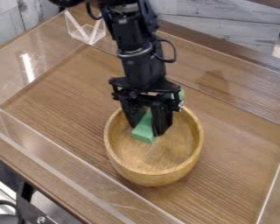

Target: Put the green block in the brown bowl

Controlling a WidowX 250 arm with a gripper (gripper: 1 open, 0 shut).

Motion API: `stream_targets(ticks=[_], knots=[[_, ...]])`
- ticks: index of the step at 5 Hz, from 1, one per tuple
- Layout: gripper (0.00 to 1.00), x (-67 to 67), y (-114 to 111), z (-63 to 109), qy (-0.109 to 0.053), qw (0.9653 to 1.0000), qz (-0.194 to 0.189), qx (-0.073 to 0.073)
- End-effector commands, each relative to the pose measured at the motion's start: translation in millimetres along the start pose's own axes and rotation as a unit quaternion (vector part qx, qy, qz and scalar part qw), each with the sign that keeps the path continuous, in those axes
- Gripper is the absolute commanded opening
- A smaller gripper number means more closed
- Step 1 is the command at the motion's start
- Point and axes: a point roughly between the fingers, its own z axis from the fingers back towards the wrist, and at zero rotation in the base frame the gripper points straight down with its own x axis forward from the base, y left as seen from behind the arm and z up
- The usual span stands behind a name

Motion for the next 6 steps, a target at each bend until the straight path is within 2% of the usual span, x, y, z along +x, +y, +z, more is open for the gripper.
stream_targets(ticks=[1,6], knots=[[0.0,11.8,1.7,13.0,-0.028,0.9996,-0.002,0.002],[0.0,12.7,5.3,11.8,-0.023,0.9997,-0.005,-0.002]])
